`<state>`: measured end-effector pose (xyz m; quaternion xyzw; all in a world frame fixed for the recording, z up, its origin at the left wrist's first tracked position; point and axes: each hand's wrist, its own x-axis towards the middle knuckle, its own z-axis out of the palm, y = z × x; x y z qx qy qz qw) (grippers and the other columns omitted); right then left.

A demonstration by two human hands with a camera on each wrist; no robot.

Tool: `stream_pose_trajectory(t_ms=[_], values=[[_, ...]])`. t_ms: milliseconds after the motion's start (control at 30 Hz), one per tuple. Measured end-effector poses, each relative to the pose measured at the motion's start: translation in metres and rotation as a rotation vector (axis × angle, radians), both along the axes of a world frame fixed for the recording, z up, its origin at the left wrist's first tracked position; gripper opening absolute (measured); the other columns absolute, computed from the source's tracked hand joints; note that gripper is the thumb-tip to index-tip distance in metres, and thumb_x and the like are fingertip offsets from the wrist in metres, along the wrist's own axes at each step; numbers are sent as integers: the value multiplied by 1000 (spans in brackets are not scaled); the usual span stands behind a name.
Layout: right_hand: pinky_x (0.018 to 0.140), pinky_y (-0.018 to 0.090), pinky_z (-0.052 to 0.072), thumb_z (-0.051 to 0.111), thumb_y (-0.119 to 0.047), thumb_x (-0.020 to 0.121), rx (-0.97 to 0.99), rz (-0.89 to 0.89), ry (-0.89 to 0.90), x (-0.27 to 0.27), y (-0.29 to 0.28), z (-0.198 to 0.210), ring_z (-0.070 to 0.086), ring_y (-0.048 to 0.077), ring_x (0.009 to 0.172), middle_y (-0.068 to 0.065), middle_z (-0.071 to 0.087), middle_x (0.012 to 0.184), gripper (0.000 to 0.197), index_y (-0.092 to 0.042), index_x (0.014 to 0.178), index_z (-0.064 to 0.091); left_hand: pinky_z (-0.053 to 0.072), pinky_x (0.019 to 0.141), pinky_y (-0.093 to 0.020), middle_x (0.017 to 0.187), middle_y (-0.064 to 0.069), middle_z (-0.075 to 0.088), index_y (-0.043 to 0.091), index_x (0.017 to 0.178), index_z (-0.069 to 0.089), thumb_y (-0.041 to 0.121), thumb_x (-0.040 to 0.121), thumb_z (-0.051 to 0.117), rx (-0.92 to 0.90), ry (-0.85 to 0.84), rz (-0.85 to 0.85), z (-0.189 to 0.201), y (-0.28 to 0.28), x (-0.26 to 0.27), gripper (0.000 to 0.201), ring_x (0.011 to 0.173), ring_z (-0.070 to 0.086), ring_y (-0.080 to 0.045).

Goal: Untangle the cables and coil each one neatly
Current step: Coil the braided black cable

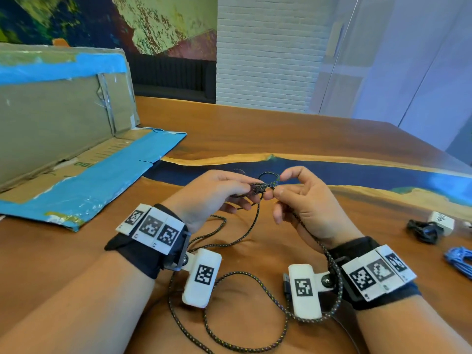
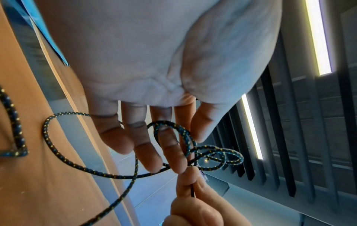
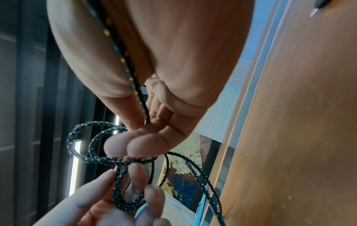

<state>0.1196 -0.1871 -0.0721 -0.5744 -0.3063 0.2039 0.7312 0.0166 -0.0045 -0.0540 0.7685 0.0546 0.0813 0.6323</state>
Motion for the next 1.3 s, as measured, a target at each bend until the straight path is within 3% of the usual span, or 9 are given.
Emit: stream_pose_trajectory(t_ms=[133,267,433,567,767,967,1067,1133,1300], values=[[49,35,50,50,6,102,-103,133,-116,1,-5,2,51,23,43,17,66,82,46,-23,137,55,47,81,-29,93,1,79,24,103,80,20,104,58,137,-17,4,-2,0,-1,23,93,72,-15],[43,30,48,54,7,100,-117,108,-73,-2,-4,3,45,19,38,17,63,77,18,-7,106,65,44,68,-6,85,9,77,21,98,81,19,102,60,181,-139,117,-3,2,3,21,81,66,4],[38,23,39,57,10,97,-159,44,43,6,-8,-1,36,14,35,18,64,74,16,-6,97,53,47,83,-32,77,8,72,26,89,77,24,106,54,-134,-312,463,-2,25,11,29,87,64,-14],[37,22,32,57,8,98,-176,12,48,10,-10,-1,28,14,39,15,64,73,17,-9,93,56,51,79,-36,56,0,40,6,86,64,18,106,41,-570,-385,271,12,32,1,32,57,50,-20],[40,21,24,57,8,95,-138,-72,9,17,-14,-1,26,14,46,8,56,74,23,-13,87,59,42,55,-31,49,1,26,8,81,71,42,104,47,-77,-91,14,12,21,-8,48,43,25,-19],[41,29,43,68,4,92,-254,65,-206,4,-13,4,55,20,54,0,68,125,40,-20,124,64,37,54,-31,52,2,30,10,97,73,32,109,46,95,-76,20,2,10,0,37,45,25,-15],[39,25,39,68,1,94,-240,114,-180,-3,-6,2,46,18,42,7,75,102,28,-11,119,66,39,53,-26,52,3,32,10,96,72,31,109,46,113,-96,25,0,5,-1,36,45,28,-14],[39,22,30,66,-3,96,-228,71,-170,-2,-2,-1,37,17,39,10,69,81,7,-3,102,68,43,54,-26,54,2,35,8,91,67,27,109,45,12,-175,87,3,3,0,34,45,32,-15],[39,21,33,56,-2,101,-133,-25,8,11,-10,0,36,12,42,6,56,71,13,-6,99,69,54,63,-29,61,2,39,11,84,52,22,110,37,-751,-401,234,21,24,-1,32,49,41,-14]])
